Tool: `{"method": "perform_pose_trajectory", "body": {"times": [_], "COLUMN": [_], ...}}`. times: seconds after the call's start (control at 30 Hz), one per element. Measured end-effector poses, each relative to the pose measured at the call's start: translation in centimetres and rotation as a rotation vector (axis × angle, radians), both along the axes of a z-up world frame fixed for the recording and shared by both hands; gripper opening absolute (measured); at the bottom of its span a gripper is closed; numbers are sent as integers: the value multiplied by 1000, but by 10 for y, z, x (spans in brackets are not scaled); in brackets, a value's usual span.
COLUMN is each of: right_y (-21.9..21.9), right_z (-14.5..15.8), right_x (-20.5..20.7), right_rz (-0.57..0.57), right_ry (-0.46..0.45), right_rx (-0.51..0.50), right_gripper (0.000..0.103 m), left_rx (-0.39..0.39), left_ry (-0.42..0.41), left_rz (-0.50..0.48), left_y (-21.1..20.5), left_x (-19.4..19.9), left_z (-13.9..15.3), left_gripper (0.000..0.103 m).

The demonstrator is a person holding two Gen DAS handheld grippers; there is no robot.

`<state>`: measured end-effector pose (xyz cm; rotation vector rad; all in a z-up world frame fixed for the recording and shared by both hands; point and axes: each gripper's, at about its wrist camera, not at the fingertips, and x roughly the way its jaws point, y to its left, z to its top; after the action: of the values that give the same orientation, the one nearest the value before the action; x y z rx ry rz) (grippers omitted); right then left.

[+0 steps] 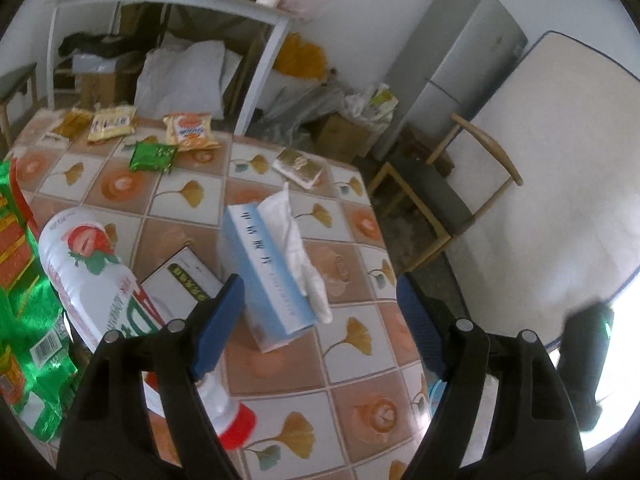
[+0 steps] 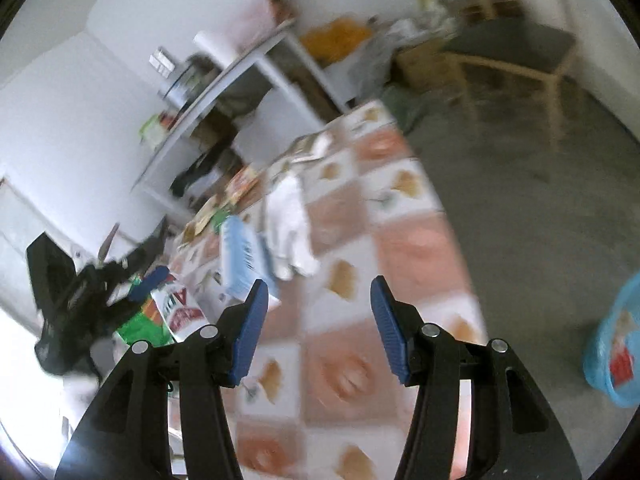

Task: Collect trash
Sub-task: 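Move both tools back over the table toward the medicine box, then grasp the white cloth with the right tool while the left tool grasps the blue-white medicine box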

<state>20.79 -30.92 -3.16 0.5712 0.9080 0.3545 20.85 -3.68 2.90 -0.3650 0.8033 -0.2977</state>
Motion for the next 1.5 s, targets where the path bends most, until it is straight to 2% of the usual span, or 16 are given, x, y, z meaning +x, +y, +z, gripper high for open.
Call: {"method": "perform_pose_trajectory", "body": {"times": [0.13, 0.23, 0.4, 0.5, 0.57, 0.63, 0.87, 1.0, 1.13, 1.27, 1.5], "right_y": [38, 61, 92, 105, 111, 111, 94, 82, 67, 54, 33], "right_z": [-16, -36, -51, -61, -64, -70, -76, -81, -89, -86, -71], "right_x": [69, 108, 150, 161, 157, 152, 129, 116, 100, 75, 2], "right_rz": [51, 75, 137, 184, 214, 215, 192, 181, 176, 155, 138], "right_ry": [77, 131, 165, 181, 183, 188, 202, 216, 219, 201, 159], "right_rx": [-7, -46, -140, -213, -244, -270, -195, -112, 6, 37, 46], "right_gripper": [51, 45, 37, 25, 11, 7, 5, 5, 4, 4, 4], "left_rx": [26, 69, 115, 114, 112, 123, 135, 73, -61, -71, -201], "left_ry": [44, 55, 104, 136, 150, 154, 193, 241, 299, 289, 326], "left_rz": [-7, -15, -16, -11, -19, -30, -77, -83, -119, -165, -329], "left_y": [1, -1, 1, 1, 0, -5, -28, -35, -40, -54, -73], "left_x": [19, 35, 61, 66, 66, 65, 63, 64, 60, 43, -12], "left_z": [-16, -18, -28, -33, -38, -40, -49, -60, -72, -72, -69], "left_gripper": [74, 74, 73, 71, 68, 67, 64, 62, 61, 60, 61]}}
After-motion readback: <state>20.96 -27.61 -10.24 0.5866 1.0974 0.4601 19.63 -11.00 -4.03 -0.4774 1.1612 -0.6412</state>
